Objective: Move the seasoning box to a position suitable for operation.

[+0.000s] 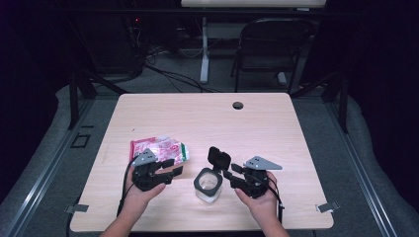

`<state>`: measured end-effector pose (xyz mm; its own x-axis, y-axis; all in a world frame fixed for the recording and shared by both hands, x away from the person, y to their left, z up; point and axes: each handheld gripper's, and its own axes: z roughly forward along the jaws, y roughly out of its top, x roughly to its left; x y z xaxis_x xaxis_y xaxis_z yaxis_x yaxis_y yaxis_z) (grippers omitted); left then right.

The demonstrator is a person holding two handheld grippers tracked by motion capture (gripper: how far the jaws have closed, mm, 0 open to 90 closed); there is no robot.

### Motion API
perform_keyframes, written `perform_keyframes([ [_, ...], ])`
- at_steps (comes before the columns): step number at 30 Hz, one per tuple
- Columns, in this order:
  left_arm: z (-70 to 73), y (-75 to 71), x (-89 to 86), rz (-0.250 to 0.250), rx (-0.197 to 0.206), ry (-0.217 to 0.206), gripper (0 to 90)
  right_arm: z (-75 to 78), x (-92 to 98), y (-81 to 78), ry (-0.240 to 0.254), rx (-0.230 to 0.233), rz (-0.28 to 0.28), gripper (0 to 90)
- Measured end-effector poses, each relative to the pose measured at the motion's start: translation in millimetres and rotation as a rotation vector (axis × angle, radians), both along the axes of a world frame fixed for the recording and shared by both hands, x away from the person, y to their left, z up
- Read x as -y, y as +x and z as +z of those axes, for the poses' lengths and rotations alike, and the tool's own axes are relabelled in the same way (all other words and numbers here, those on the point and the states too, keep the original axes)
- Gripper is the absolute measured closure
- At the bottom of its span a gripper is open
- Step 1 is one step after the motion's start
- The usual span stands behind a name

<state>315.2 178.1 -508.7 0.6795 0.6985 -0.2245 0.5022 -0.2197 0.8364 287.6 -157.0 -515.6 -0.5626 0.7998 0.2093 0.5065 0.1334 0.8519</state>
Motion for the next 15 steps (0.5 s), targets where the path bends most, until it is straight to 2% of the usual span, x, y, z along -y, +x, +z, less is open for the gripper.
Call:
perform_keyframes([
  [2, 0.1, 3.3, -7.3, 0.028, 0.004, 0.004, 51.4, 0.6, 0.6, -1.4, -0.001, 0.003, 0.003, 56.9],
  [4, -0.2, 6.0, -13.3, 0.049, 0.017, 0.021, 51.1, 1.5, 1.5, -3.1, -0.006, 0.015, 0.005, 55.2],
  [5, -1.2, 8.7, -20.0, 0.074, 0.018, 0.034, 50.4, 1.9, 2.5, -4.2, -0.009, 0.022, 0.008, 53.5],
  [7, -1.2, 9.7, -23.1, 0.083, 0.011, 0.045, 48.2, 1.9, 4.2, -4.4, -0.021, 0.027, 0.009, 53.1],
  [9, -2.6, 11.6, -27.4, 0.113, 0.015, 0.059, 46.9, 1.4, 4.9, -4.1, -0.01, 0.023, 0.012, 52.6],
  [15, -8.9, 16.8, -33.3, 0.131, -0.009, 0.067, 46.9, 1.4, 4.3, -4.6, -0.016, 0.023, 0.018, 52.4],
])
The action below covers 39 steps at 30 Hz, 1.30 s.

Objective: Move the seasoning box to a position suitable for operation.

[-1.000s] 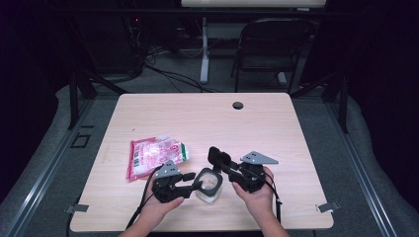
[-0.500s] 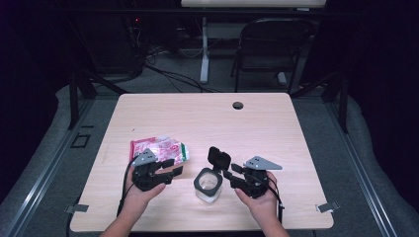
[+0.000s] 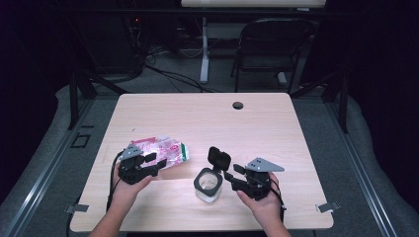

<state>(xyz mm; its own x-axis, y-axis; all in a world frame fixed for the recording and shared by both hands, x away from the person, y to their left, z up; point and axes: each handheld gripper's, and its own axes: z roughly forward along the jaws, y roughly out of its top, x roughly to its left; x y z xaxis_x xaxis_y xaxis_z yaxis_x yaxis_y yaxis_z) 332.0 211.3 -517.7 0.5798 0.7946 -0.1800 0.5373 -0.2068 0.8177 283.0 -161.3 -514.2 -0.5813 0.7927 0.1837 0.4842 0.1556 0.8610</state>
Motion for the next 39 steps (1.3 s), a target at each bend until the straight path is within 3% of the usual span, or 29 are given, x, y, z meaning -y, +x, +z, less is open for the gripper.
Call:
perform_keyframes([
  [10, -6.6, 1.9, -0.2, -0.001, 0.005, 0.069, 48.6, -0.2, -0.1, -0.8, -0.004, -0.009, -0.004, 52.4],
  [15, -10.9, 2.6, 2.4, -0.005, 0.001, 0.081, 48.1, -1.3, -0.6, -0.3, -0.015, -0.018, -0.006, 52.1],
  [20, -19.1, 3.7, 9.3, -0.006, 0.008, 0.151, 46.4, -1.1, 0.0, -0.8, -0.011, -0.014, -0.008, 51.8],
  [29, -26.4, 6.5, 16.8, -0.011, 0.002, 0.187, 44.1, -1.2, 1.1, -2.9, 0.0, -0.017, -0.01, 51.7],
  [35, -31.5, 6.9, 27.7, -0.016, 0.027, 0.274, 40.8, -1.3, 3.5, -5.4, -0.002, -0.017, -0.023, 51.3],
  [39, -33.5, 7.7, 31.2, -0.013, 0.029, 0.3, 40.5, -1.5, 5.8, -6.6, 0.009, -0.019, -0.031, 50.9],
])
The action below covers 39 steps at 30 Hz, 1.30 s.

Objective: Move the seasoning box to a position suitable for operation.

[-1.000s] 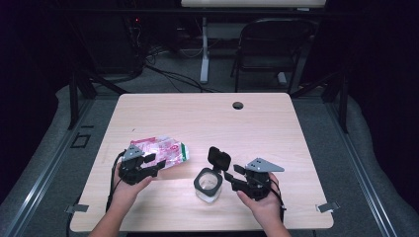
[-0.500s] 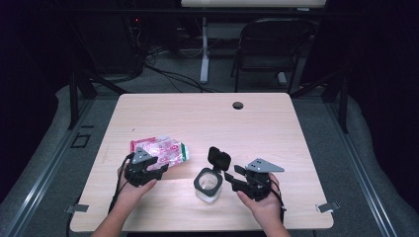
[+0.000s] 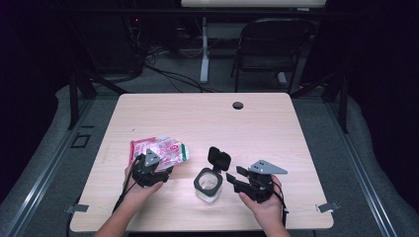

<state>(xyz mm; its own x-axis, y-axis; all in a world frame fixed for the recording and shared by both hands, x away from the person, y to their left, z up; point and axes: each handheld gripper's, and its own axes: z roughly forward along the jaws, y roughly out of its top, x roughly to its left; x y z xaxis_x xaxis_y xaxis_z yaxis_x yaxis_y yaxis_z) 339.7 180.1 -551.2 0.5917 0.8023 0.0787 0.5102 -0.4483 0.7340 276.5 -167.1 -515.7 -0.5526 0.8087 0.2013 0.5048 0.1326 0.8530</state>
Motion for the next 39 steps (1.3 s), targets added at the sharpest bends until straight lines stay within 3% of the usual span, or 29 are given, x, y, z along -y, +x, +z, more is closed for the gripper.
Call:
perform_keyframes([
  [7, -3.6, 0.9, 5.6, 0.007, 0.025, 0.064, 36.4, 0.0, 2.5, -1.1, 0.004, -0.003, -0.002, 50.7],
  [13, -6.4, 2.7, 6.8, 0.012, 0.029, 0.093, 36.4, -0.1, 2.6, -2.1, 0.008, -0.003, -0.007, 50.6],
  [19, -9.1, 6.2, 5.5, 0.03, 0.023, 0.109, 38.5, -0.5, 3.1, -2.7, 0.01, -0.003, -0.01, 50.5],
  [27, -12.4, 11.5, 3.4, 0.046, 0.026, 0.093, 38.2, -0.7, 4.8, -4.2, 0.008, -0.003, -0.014, 50.3],
  [33, -16.1, 13.9, 12.5, 0.052, 0.072, 0.16, 37.2, -0.9, 6.8, -7.9, 0.01, 0.0, -0.028, 50.3],
  [39, -18.2, 17.9, 16.1, 0.051, 0.076, 0.171, 37.5, -1.1, 9.3, -10.8, 0.009, 0.0, -0.039, 50.2],
])
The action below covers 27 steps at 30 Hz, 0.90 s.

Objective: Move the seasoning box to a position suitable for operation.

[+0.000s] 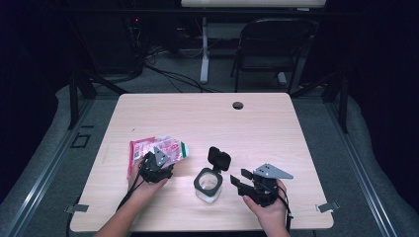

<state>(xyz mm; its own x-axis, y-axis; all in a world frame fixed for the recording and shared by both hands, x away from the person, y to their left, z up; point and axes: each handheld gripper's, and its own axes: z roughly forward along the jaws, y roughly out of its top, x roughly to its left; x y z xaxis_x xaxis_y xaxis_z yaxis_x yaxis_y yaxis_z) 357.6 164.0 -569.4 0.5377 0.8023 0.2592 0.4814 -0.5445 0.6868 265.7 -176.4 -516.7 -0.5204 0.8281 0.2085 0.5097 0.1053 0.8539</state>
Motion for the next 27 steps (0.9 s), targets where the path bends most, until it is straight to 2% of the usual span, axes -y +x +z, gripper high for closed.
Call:
perform_keyframes([
  [4, -3.2, 2.7, 3.9, 0.007, 0.018, 0.016, 38.0, -0.3, 1.9, -1.4, -0.002, -0.003, -0.005, 50.2],
  [7, -5.5, 4.9, 4.9, 0.006, 0.016, 0.03, 41.3, -0.8, 2.5, -2.6, -0.003, -0.002, -0.013, 50.1],
  [10, -8.0, 7.5, 4.2, 0.004, 0.006, 0.025, 46.0, -0.9, 3.5, -3.5, -0.003, -0.003, -0.014, 50.1],
  [16, -7.4, 11.2, -2.0, 0.013, -0.01, -0.03, 57.4, -1.2, 3.8, -4.0, -0.002, -0.002, -0.017, 50.0],
  [22, -8.2, 13.0, -5.5, 0.021, -0.017, -0.06, 65.0, -1.2, 3.9, -4.0, -0.001, -0.002, -0.018, 50.0],
  [27, -7.6, 16.5, -11.4, 0.029, -0.046, -0.104, 72.0, -1.2, 4.1, -4.1, -0.002, -0.002, -0.019, 50.0],
])
